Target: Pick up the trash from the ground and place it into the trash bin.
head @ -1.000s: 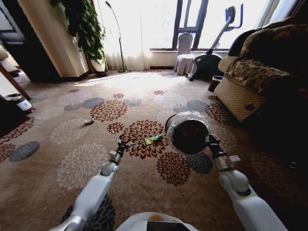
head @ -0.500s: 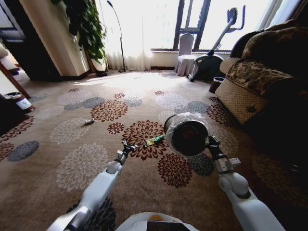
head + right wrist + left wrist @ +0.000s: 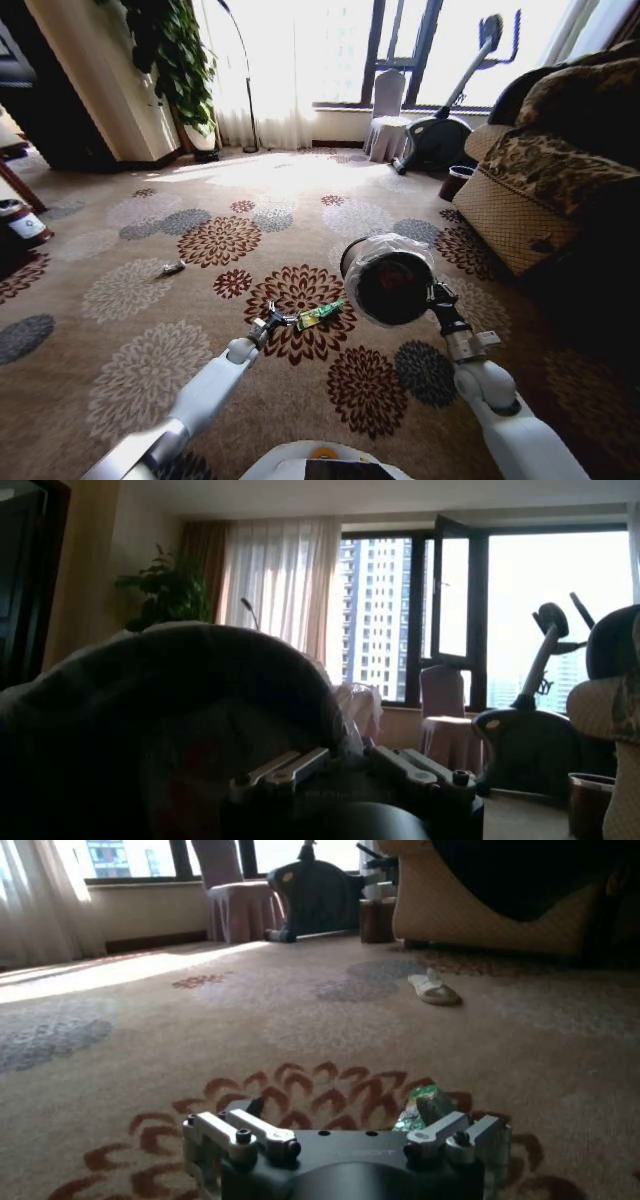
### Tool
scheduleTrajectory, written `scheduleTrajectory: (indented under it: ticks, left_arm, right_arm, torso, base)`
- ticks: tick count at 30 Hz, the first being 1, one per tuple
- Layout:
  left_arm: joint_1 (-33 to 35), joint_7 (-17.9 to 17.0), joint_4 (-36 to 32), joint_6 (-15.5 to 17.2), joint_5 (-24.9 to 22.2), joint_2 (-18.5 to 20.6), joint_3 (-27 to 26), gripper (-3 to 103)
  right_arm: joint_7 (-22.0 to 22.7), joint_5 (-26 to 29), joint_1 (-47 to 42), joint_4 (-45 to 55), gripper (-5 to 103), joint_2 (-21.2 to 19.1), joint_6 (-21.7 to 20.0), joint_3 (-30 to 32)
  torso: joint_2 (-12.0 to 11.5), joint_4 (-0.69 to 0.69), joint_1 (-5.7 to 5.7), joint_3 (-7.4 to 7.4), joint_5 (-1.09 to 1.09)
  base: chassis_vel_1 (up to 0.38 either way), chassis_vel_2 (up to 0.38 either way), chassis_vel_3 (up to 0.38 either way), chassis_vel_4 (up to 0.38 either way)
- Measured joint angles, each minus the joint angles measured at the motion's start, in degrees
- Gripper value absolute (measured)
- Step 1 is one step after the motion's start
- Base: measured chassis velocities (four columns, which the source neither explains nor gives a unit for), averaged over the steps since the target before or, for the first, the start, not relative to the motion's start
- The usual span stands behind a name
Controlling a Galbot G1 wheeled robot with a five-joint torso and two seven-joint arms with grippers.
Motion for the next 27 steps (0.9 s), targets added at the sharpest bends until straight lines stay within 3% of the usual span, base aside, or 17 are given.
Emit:
scheduleTrajectory:
  ticks: [5,13,22,24,27]
  left_arm:
    - [-4.0,4.5,6.3,-0.4,-1.3,-2.1,3.4,100]
    - [-8.4,5.6,17.2,-1.9,-1.7,-7.2,7.5,100]
    - [-10.3,3.3,28.0,-0.9,3.6,-12.4,5.3,100]
    - [-11.0,3.1,31.4,-0.7,7.8,-13.7,3.5,100]
    - [-11.3,3.6,33.0,-0.2,9.5,-14.6,1.8,101]
  right_arm:
    - [0.0,-0.1,-0.9,0.2,0,0.1,0.1,0.8]
    - [0.0,-0.2,-2.5,0.5,0,0.2,0.6,2.5]
    - [0.0,0.0,-3.8,0.8,0,0.3,1.4,3.6]
    - [0.0,0.0,-4.1,0.8,0,0.5,1.6,3.8]
    - [0.0,0.0,-4.3,0.8,0,0.6,1.6,3.9]
  torso:
    - [0.0,-0.02,-0.03,-0.02,0.03]
    - [0.0,-0.04,-0.08,-0.05,0.01]
    - [0.0,-0.01,-0.06,-0.04,0.00]
    - [0.0,-0.02,-0.05,-0.03,0.01]
    - [0.0,-0.01,-0.05,-0.03,0.02]
  base:
    - [-0.070,0.085,0.064,-0.088]
    - [0.027,-0.026,-0.023,0.020]
    - [0.000,0.000,0.000,0.000]
    - [0.000,0.000,0.000,0.000]
    - [0.000,0.000,0.000,0.000]
